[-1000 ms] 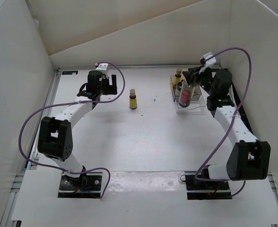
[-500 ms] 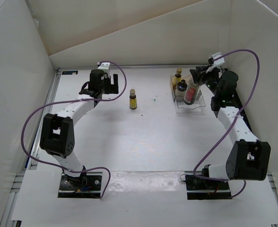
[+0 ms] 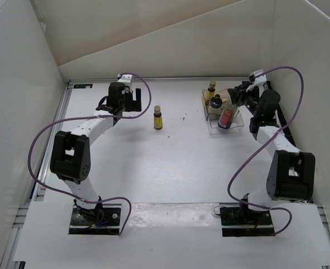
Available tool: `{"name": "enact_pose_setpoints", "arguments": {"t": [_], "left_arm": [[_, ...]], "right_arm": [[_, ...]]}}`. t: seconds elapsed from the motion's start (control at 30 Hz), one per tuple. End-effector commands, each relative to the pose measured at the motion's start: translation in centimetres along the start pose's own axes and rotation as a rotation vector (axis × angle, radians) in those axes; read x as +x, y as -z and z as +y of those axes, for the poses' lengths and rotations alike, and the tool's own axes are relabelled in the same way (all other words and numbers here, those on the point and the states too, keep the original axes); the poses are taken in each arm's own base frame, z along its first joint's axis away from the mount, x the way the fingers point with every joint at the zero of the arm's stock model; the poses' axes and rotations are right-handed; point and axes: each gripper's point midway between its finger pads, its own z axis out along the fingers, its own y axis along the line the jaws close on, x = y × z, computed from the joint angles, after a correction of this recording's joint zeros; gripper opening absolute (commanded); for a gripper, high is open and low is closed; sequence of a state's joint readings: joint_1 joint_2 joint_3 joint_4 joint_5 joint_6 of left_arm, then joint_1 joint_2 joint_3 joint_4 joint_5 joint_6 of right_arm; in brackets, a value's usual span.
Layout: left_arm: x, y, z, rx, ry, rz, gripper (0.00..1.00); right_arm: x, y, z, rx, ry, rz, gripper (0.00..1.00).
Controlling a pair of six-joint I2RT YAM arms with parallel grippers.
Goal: Organize the condiment bottles
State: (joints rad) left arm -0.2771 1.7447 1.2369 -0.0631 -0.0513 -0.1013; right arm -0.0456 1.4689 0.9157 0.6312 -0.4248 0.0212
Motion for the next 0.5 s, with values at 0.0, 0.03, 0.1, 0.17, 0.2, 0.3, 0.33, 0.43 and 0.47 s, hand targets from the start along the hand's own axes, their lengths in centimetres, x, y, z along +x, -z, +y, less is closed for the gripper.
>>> {"name": "enact_pose_setpoints", "arguments": {"t": [0.0,0.03,0.1,0.17,0.2,0.3,0.33,0.43,0.47], "left_arm": [[-2.0,0.3,-0.4,0.006,-0.008,-0.04,1.0],[-2.1,0.3,-0.3,0.003,-0.009,-0.042,1.0],[-2.0,0.1,-0.3,0.003,-0.01,-0.04,1.0],[-1.8,-0.1,-0.2,0.001,-0.009,-0.033,1.0],[-1.8,0.0,-0.2,-0.001,-0.009,-0.033,1.0],[-1.6,-0.2,-0.2,-0.001,-0.011,-0.028,1.0],[-1.7,-0.2,-0.2,-0.001,-0.009,-0.033,1.0],[-1.5,-0.2,0.0,-0.004,-0.01,-0.028,1.0],[-1.5,-0.2,0.1,-0.005,-0.009,-0.028,1.0]], "right_arm": [[-7.0,-0.3,0.5,-0.024,0.105,-0.232,0.0],[-7.0,-0.4,0.5,-0.025,0.105,-0.232,0.0],[-6.6,-0.6,0.4,-0.028,0.099,-0.225,0.0],[-6.1,-1.0,1.0,-0.045,0.093,-0.217,0.0],[-5.9,-1.1,1.1,-0.049,0.092,-0.214,0.0],[-5.3,-1.4,1.9,-0.07,0.085,-0.205,0.0],[-5.2,-1.5,2.3,-0.083,0.084,-0.203,0.0],[-4.4,-2.1,3.9,-0.12,0.075,-0.189,0.0],[-4.4,-2.2,4.2,-0.126,0.073,-0.189,0.0]]}}
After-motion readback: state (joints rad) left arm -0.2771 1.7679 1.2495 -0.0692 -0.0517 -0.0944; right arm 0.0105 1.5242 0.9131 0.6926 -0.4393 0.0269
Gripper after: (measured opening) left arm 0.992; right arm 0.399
